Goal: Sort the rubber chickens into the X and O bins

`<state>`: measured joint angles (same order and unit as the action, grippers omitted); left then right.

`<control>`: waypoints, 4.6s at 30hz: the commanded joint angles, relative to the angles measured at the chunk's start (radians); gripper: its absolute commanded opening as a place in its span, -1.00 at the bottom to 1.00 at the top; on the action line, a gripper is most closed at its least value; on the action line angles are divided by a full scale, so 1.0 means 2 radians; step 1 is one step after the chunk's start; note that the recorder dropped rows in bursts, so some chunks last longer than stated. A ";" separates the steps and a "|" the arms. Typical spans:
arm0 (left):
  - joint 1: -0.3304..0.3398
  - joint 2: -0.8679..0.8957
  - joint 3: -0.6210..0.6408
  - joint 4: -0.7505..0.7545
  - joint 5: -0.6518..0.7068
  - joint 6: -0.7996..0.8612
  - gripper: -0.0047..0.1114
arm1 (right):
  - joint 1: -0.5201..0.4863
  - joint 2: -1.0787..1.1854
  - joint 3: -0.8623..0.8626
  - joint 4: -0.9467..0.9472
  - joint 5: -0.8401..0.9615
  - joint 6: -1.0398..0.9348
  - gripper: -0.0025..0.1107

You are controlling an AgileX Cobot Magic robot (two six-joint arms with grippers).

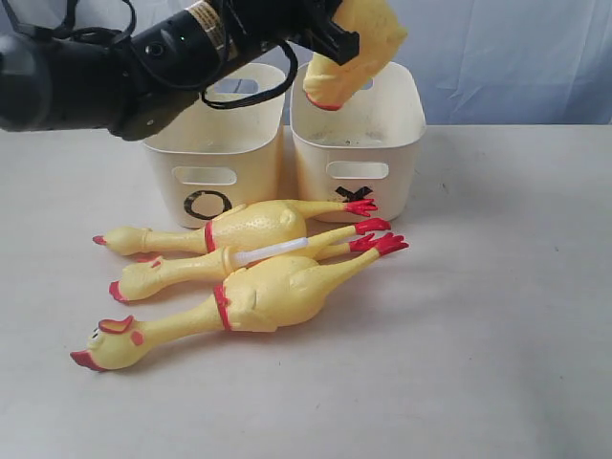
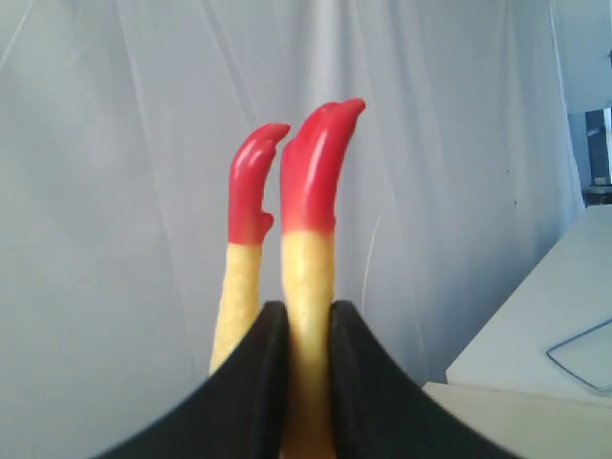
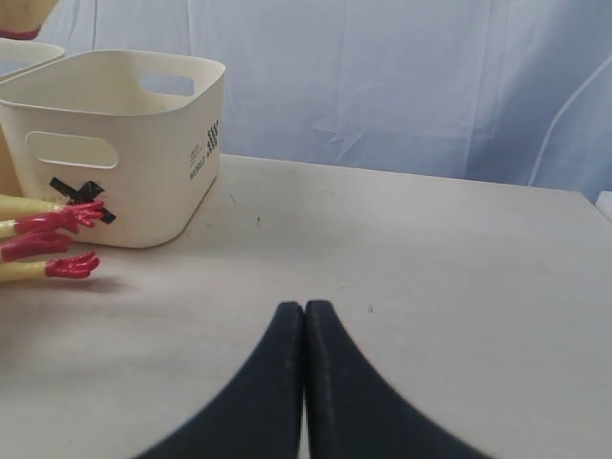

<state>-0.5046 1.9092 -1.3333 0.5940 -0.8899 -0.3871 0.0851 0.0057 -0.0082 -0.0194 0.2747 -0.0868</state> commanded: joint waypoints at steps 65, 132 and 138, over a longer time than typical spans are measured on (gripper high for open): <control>-0.093 -0.060 -0.155 -0.074 0.656 0.096 -0.73 | -0.002 -0.003 0.004 0.003 -0.003 -0.001 -0.97; -0.093 -0.948 0.417 -0.108 0.824 0.068 -0.92 | -0.002 0.017 -0.068 0.249 -0.072 0.043 -0.97; -0.093 -0.955 0.410 -0.042 0.826 0.068 -0.92 | -0.002 0.092 -0.134 0.249 -0.013 -0.012 -0.97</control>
<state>-0.6890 0.0076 -0.5086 0.4578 0.7534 -0.2464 0.0851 0.1220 -0.2146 0.4806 0.1880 -0.0303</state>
